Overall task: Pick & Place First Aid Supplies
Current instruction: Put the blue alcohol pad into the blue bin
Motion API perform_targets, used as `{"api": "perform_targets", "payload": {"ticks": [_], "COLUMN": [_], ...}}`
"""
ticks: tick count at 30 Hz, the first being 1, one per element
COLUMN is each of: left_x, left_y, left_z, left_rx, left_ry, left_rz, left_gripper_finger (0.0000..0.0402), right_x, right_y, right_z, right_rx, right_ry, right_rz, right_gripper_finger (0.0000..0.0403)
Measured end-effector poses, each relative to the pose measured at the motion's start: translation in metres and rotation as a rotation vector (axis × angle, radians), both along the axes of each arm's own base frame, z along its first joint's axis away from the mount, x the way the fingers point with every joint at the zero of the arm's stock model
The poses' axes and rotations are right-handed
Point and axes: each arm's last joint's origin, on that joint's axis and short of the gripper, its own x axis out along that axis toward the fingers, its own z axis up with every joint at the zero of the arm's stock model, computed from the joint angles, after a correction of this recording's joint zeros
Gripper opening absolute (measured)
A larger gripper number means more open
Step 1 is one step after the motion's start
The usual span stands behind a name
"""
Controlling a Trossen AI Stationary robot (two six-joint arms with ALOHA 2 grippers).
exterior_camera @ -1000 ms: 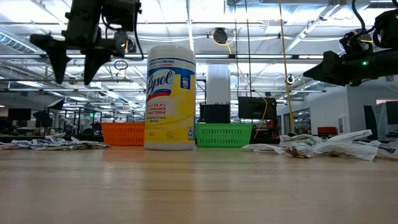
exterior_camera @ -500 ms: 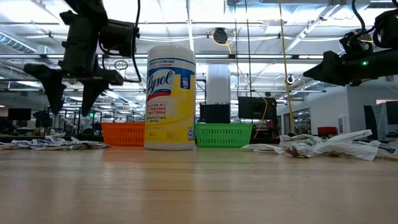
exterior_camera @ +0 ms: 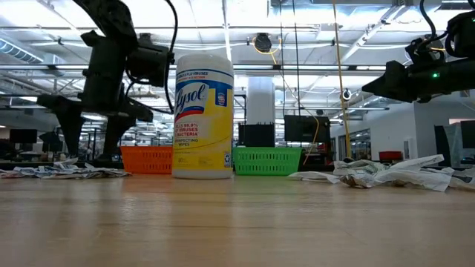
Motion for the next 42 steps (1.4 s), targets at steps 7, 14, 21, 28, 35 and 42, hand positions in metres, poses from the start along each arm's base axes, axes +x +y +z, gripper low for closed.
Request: {"api": "perform_targets", "payload": {"ticks": [7, 14, 21, 28, 35, 42], "left_x": [0.0, 0.001, 0.001, 0.0, 0.0, -0.001], "left_y": [0.0, 0.0, -0.001, 0.0, 0.0, -0.001], "left_z": [-0.019, -0.023, -0.023, -0.023, -0.023, -0.021], "left_rx": [-0.016, -0.027, -0.038, -0.043, -0.046, -0.068], "left_ry": [0.041, -0.003, -0.004, -0.006, -0.008, -0.017], "left_rz": [0.001, -0.002, -0.003, -0.023, -0.034, -0.031], "left_gripper_finger": [0.0273, 0.0273, 0.0229, 0.0107, 0.0011, 0.0015], "right_x": [0.0, 0.0, 0.0, 0.0, 0.0, 0.0], "right_y": [0.0, 0.0, 0.0, 0.0, 0.0, 0.0], "right_z": [0.0, 0.0, 0.0, 0.0, 0.0, 0.0], "right_rx": [0.001, 0.001, 0.001, 0.001, 0.001, 0.001], "right_ry": [0.001, 0.001, 0.001, 0.001, 0.001, 0.001], "right_rz": [0.0, 0.0, 0.0, 0.0, 0.0, 0.0], "right_gripper_finger": [0.0273, 0.0271, 0.0274, 0.0271, 0.0272, 0.0272]}}
